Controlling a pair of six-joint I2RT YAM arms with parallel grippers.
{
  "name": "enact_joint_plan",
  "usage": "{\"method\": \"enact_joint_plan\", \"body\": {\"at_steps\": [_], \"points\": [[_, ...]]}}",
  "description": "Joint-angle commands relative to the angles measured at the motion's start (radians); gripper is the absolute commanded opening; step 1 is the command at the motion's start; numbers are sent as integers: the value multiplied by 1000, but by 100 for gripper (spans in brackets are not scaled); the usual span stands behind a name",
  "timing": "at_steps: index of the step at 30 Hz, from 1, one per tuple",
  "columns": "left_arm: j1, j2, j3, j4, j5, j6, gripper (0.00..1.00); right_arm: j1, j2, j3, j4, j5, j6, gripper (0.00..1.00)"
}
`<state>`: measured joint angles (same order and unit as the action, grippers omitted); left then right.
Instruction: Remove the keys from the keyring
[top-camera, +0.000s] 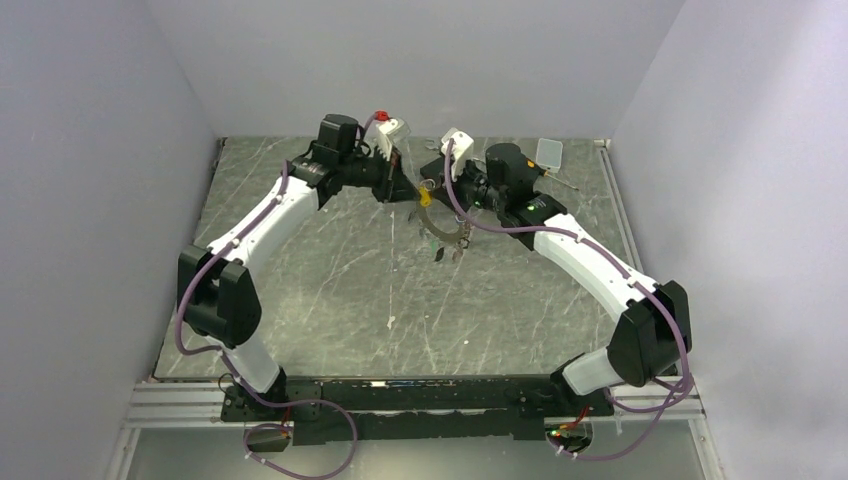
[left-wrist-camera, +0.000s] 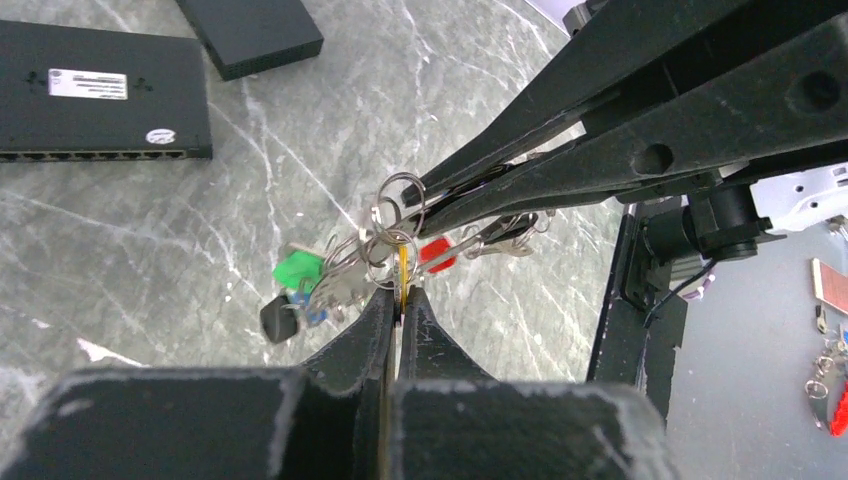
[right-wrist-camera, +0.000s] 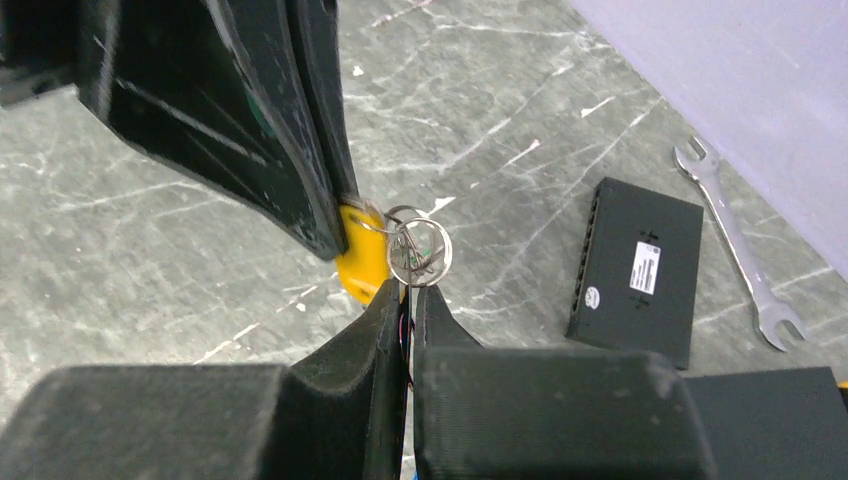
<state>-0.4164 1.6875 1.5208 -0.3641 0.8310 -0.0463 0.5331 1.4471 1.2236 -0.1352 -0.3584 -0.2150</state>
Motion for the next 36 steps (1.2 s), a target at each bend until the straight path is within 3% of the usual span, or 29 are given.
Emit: {"method": "enact_joint_plan", "body": {"at_steps": [1,10,20,25,32,34,36], "points": [[-37,26,54,9,56,21,0,-2,-39,10,118,-80,60,0],[-53,33,52,30,47,12,0,-2,-37,10,117,-107,63,0],[-53,42,55,83,67,-53,19,-2,-34,6,128,-109,106,0],[-51,47,56,112,51,-88,22,-2,-29,-9,131,-118,151,0],[-45,53,54,114,-80,-123,27,-2,-32,-18,157,-102,171,0],[-45,55,52,114,-86,-122,25,-2,-32,-19,160,-103,176,0],[-45,54,51,120,-65,-123,13,-2,-30,-19,163,-102,180,0]]}}
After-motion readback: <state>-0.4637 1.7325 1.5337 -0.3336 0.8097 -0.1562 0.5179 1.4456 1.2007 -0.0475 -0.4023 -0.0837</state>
